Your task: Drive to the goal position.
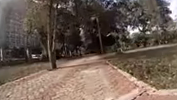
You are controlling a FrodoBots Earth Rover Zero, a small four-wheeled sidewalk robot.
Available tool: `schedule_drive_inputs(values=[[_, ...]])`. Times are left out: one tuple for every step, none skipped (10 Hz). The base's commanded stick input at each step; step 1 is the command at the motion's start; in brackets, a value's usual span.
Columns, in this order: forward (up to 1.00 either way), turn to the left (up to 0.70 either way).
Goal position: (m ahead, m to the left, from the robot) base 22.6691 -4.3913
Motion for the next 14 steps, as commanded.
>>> schedule_drive_inputs(values=[[0.85,0.34],[0.85,0.34],[0.85,0.23],[0.85,0.07],[0.85,0.0],[0.85,0.0],[0.85,0.0],[0.85,0.0],[0.85,0.0],[0.85,0.0],[0.85,0.0],[0.85,0.0],[0.85,0.0],[0.85,0.0]])
